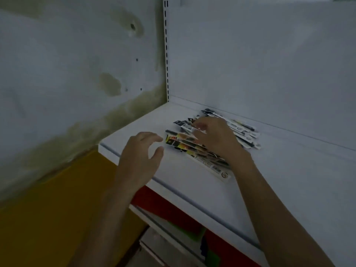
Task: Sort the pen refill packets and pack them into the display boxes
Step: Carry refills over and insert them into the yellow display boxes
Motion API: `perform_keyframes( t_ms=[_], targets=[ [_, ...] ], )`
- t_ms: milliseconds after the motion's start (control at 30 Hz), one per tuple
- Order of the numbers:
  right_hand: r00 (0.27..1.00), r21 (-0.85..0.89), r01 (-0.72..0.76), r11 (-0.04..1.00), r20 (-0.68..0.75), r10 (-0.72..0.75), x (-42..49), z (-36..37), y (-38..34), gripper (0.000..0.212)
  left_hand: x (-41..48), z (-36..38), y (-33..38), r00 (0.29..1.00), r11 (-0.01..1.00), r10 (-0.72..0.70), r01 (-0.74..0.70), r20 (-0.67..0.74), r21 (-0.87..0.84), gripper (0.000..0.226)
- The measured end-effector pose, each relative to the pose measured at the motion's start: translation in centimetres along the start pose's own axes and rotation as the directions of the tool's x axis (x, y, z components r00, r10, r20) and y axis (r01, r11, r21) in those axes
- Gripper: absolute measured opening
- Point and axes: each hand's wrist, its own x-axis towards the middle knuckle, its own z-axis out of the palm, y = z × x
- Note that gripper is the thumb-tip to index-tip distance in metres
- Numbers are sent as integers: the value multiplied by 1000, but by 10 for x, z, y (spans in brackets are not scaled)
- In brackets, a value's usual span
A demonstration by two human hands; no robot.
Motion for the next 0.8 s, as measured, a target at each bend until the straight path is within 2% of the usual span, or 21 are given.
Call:
perform_keyframes(
  t_ms=[67, 167, 300, 400, 533, 600, 633, 667, 733, 800],
  targets=[
    [999, -96, -44, 994, 4, 44, 11, 0, 14, 27, 23, 11, -8, 998, 990, -6, 15, 66, -141, 19],
    [987, -258, -112, 960, 82, 137, 15, 6, 34, 31, 58, 33, -12, 976, 953, -3, 68, 217, -294, 13],
    [977, -360, -183, 915, 37, 210, 24, 19, 38, 30, 98, 58, -20, 921, 910, 7, 155, 389, -385, 11],
    [977, -470, -199, 860, -25, 212, 39, 28, 25, 25, 117, 69, -30, 865, 885, 10, 225, 501, -407, 15],
    [982, -279, -181, 943, -104, 158, 53, 38, -4, 25, 143, 79, -35, 796, 691, -85, 480, 599, -540, 32],
    [991, -154, -135, 979, -39, 130, 56, 39, -14, 22, 154, 82, -34, 824, 619, -112, 495, 556, -609, 26],
    [987, -110, -158, 981, -30, 156, 56, 38, -13, 21, 158, 83, -35, 838, 588, -118, 491, 533, -642, 20],
    [977, -110, -210, 971, -56, 205, 56, 37, -8, 21, 162, 84, -35, 843, 550, -117, 496, 525, -672, 18],
    [939, -267, -344, 900, -106, 327, 55, 32, 12, 23, 165, 83, -36, 820, 437, -97, 545, 564, -716, 15],
    [907, -404, -407, 820, -75, 414, 54, 32, 26, 25, 167, 81, -38, 793, 398, -74, 580, 605, -711, 12]
  ],
)
